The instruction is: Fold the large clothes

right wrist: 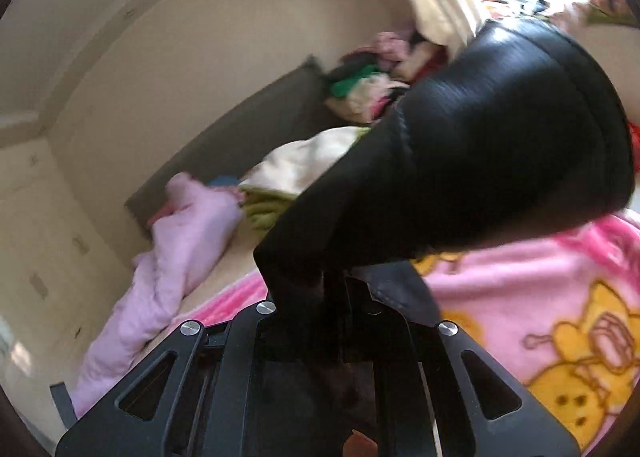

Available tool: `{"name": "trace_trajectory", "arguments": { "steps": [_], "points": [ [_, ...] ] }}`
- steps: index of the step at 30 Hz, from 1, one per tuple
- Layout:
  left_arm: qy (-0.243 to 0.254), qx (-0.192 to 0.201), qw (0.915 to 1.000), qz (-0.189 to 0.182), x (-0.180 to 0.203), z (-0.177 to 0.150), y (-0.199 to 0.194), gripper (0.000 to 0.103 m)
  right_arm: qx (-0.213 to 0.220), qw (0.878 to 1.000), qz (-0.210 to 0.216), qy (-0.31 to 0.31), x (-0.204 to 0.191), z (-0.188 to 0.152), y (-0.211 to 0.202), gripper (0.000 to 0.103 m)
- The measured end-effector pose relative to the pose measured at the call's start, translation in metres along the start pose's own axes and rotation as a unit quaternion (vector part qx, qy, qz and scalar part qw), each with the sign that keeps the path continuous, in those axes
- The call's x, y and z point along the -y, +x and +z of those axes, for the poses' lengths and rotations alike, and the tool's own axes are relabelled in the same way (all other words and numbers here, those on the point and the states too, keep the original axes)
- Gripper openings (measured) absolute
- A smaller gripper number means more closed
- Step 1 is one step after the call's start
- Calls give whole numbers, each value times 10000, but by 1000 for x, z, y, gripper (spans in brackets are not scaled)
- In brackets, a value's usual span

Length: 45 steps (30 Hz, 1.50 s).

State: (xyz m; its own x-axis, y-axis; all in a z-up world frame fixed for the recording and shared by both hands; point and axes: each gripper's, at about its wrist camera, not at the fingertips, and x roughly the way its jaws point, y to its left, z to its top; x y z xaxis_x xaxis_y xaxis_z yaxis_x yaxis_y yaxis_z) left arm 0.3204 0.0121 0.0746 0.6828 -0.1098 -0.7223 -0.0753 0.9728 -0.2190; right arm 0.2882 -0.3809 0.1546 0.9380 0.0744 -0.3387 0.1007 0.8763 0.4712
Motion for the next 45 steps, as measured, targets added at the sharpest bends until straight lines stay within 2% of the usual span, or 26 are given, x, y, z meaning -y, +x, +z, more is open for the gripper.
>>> {"name": "trace_trajectory", "arguments": {
  "steps": [5,8,12,14,18,23,28,32,33,35,37,41,43,45],
  "points": [
    [-372,135,9984,-393,-27,2,-11,94,-139,9967,563,-563,-53,-11,7,10],
    [-645,208,9960,-588,-47,2,-17,94,-269,9904,1004,-912,-86,-25,11,10],
    [-936,384,9911,-861,-71,-1,-26,94,-492,9762,1534,-1453,-130,-55,15,10],
    [-1173,443,9861,-1090,-86,-3,-30,94,-674,9682,1722,-1683,-153,-76,21,10],
    [-1733,613,9708,-1539,-115,-8,-35,94,-1009,9560,1919,-1976,-179,-109,36,10],
    [-2056,716,9643,-1507,-143,-11,-34,94,-1322,9428,2117,-2212,-196,-142,56,12],
    [-2425,608,9560,-1535,-167,-17,-23,94,-1741,9287,2039,-2563,-221,-188,85,13],
    [-2588,509,9480,-1783,-175,-21,-17,94,-2030,9206,2009,-2665,-228,-220,98,15],
    [-2617,478,9458,-1862,-176,-21,-16,94,-2127,9178,2016,-2678,-229,-227,101,17],
    [-2601,430,9473,-1818,-175,-22,-14,94,-2208,9147,2037,-2704,-229,-241,101,25],
    [-2555,402,9510,-1695,-174,-22,-15,94,-2355,9087,2144,-2699,-233,-251,100,69],
    [-2658,364,9477,-1727,-181,-24,-14,94,-2617,8946,2297,-2800,-240,-269,95,77],
    [-2736,305,9460,-1711,-187,-27,-11,94,-2680,8905,2399,-2787,-241,-270,87,90],
    [-2801,244,9451,-1663,-192,-29,-9,94,-2723,8882,2557,-2673,-240,-268,78,96]
  ]
}}
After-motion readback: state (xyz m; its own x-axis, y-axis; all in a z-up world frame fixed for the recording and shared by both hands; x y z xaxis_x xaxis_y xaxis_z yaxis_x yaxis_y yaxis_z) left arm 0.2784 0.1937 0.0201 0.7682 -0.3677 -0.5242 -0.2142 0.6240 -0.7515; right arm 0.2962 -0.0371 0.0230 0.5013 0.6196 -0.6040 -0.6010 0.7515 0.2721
